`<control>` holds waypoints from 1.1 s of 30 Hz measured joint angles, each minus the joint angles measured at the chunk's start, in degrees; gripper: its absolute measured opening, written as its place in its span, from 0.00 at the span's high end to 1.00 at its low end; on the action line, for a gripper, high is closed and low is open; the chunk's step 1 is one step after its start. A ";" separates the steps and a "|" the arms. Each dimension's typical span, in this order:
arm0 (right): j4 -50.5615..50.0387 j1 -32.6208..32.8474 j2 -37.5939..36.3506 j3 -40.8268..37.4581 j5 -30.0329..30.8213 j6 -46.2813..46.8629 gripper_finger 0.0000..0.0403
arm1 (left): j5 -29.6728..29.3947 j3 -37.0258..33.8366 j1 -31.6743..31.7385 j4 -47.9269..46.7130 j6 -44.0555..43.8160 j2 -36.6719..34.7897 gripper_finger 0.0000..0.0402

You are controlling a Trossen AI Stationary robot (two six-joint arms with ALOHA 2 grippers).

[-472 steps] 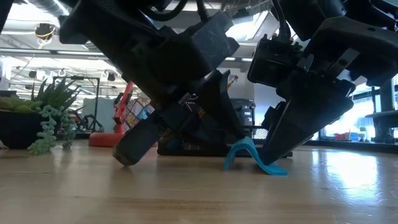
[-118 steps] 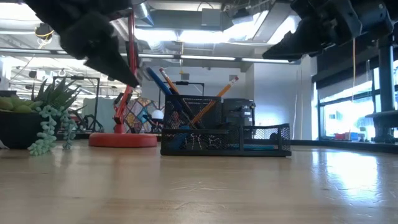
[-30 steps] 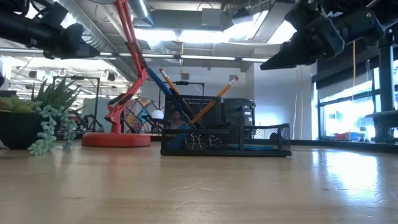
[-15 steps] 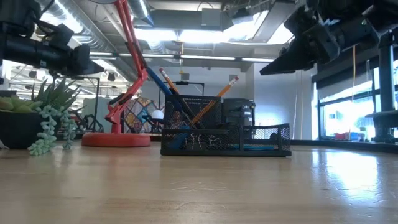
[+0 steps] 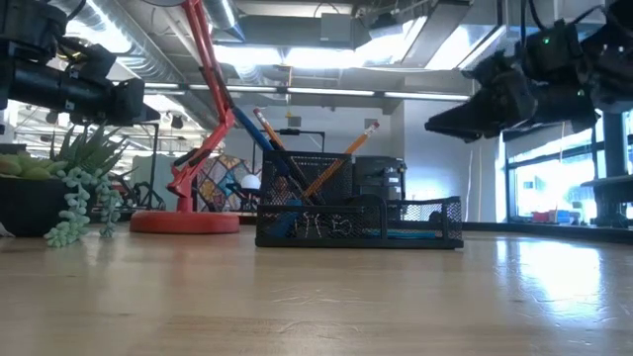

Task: Pick and place office supplies into organizer
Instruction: Return to Home Position

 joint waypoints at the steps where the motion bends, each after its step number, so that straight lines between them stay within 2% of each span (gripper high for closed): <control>1: 0.39 -2.20 0.00 -0.28 -0.88 0.19 0.64 | 0.00 0.00 -0.02 0.00 0.01 0.02 0.68; 3: 0.39 -6.46 0.02 -0.52 -4.36 0.43 0.64 | 0.01 0.00 -0.02 0.00 -0.16 0.02 0.68; 6: 0.43 -12.24 -0.38 -0.84 -13.31 3.18 0.64 | 0.02 0.00 -0.02 0.02 -1.01 0.02 0.68; 8: 0.61 -14.97 -1.27 -1.26 -16.49 4.63 0.64 | 0.02 0.00 -0.04 0.02 -1.01 0.02 0.68; 11: 1.25 -17.83 -4.02 -3.54 -16.30 4.89 0.64 | 0.02 0.00 -0.04 0.02 -1.01 0.02 0.68; 15: 5.83 -19.32 -9.65 -9.73 -13.14 7.10 0.64 | 0.02 0.00 -0.04 0.02 -1.01 0.02 0.68; 17: 3.13 -19.25 -12.66 -9.29 -12.30 7.92 0.64 | 0.06 0.00 -0.04 0.04 -1.01 0.02 0.68; 25: 3.37 -19.06 -20.95 -9.26 -12.28 11.92 0.64 | 0.04 0.02 -0.04 0.07 -1.01 0.02 0.68; 33: 2.29 -19.03 -25.94 -9.26 -12.55 28.06 0.64 | 0.02 0.04 -0.04 0.09 -1.00 0.02 0.68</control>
